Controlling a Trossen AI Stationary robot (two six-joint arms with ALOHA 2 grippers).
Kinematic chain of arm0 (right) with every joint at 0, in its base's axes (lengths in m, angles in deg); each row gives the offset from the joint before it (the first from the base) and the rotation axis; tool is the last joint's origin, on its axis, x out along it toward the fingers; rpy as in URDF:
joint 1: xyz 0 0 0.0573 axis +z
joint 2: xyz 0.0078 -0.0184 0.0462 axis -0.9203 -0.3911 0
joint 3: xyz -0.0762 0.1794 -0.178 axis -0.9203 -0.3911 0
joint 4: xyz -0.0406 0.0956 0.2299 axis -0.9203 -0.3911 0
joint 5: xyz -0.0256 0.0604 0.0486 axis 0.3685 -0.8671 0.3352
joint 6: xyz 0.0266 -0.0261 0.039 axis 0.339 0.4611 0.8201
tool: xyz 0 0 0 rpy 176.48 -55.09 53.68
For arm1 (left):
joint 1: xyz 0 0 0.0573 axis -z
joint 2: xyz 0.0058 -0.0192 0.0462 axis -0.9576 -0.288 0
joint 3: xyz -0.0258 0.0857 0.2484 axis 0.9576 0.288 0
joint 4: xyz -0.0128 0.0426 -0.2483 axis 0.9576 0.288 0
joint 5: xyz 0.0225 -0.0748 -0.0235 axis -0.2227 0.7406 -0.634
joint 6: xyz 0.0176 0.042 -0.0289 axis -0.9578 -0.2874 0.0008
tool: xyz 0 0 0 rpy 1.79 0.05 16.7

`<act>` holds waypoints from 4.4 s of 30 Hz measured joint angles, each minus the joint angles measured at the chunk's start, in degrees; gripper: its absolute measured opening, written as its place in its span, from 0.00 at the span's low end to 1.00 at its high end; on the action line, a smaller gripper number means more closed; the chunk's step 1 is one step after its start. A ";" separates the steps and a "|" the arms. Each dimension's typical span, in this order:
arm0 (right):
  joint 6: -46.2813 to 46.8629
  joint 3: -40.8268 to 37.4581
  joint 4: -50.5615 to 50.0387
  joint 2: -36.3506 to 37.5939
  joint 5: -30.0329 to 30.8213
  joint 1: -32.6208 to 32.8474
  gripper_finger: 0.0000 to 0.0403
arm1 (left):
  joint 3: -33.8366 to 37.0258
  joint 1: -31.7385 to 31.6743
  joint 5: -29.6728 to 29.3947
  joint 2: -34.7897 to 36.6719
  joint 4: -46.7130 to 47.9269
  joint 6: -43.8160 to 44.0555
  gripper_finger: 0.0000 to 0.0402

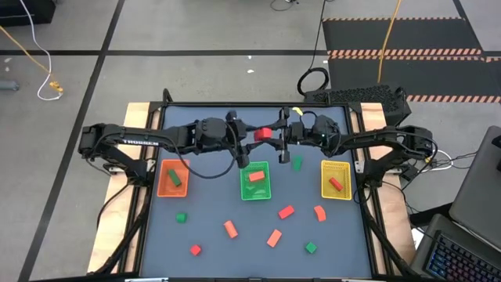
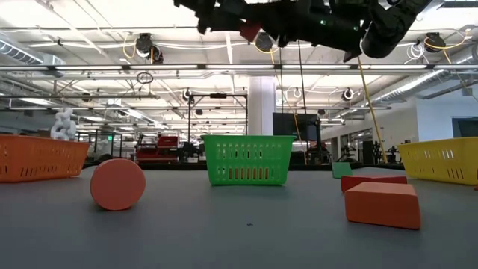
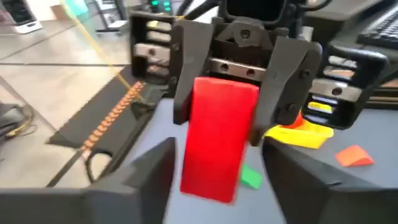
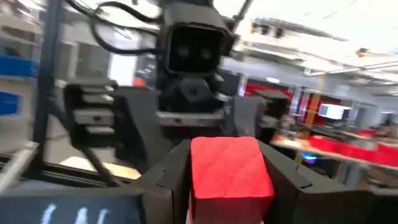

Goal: Sort & place blocks by color
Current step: Put the red block into the yellow bin

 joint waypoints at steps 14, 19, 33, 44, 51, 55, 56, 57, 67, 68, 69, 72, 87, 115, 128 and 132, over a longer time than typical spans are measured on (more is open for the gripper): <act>-2.22 -0.09 -22.93 8.43 11.67 -3.38 0.31 | -0.02 -0.04 -11.65 3.46 12.48 1.67 0.82; -1.11 -0.07 -36.71 15.89 17.29 -4.28 0.31 | -0.02 -0.04 -12.57 3.45 15.79 3.78 0.75; 2.31 -0.07 -59.13 26.89 29.57 -4.33 0.31 | -0.02 -0.17 -14.32 3.45 23.32 11.06 0.63; 7.14 -0.09 -68.61 28.12 31.95 -4.33 0.31 | -0.02 -0.33 -15.91 3.45 24.06 14.61 0.63; 10.14 -0.09 -74.74 28.05 31.77 -4.33 0.31 | -0.02 -0.86 -18.93 3.45 23.37 17.44 0.63; 10.96 -0.09 -77.66 28.05 31.73 -4.31 0.31 | -0.01 -0.87 -21.01 3.45 22.03 20.75 0.63; 10.99 -0.09 -78.06 28.05 31.73 -4.29 0.31 | 0.00 -0.84 -21.24 3.45 21.73 21.19 0.63; 11.09 -0.09 -78.42 28.05 31.66 -4.25 0.31 | 0.00 -0.68 -21.26 3.45 21.40 21.51 0.63; 11.32 -0.09 -79.55 28.09 30.19 -0.62 0.31 | 0.00 0.78 -21.37 3.45 21.22 25.31 0.63; 11.32 -0.09 -79.55 28.11 30.22 -0.20 0.31 | 0.00 1.00 -21.37 3.45 21.22 25.52 0.63; 11.31 -0.09 -79.55 28.11 30.21 0.21 0.31 | 0.00 1.24 -21.37 3.45 21.22 25.60 0.63; 11.27 -0.09 -79.55 28.11 30.27 1.14 0.31 | 0.00 1.65 -21.37 3.45 21.22 25.96 0.63; 10.84 -0.09 -79.37 28.11 30.42 1.36 0.31 | 0.00 1.46 -22.26 3.45 21.22 24.89 0.63; 10.47 -0.09 -80.73 28.14 30.39 1.36 0.31 | 0.09 1.46 -22.28 2.18 21.30 24.71 0.63; 9.66 -0.11 -82.46 28.56 30.27 1.36 0.31 | 0.04 1.46 -22.29 0.92 18.06 21.41 0.63; 10.74 -0.11 -84.78 30.72 30.07 1.36 0.31 | 0.04 1.46 -22.28 0.90 17.46 18.19 0.63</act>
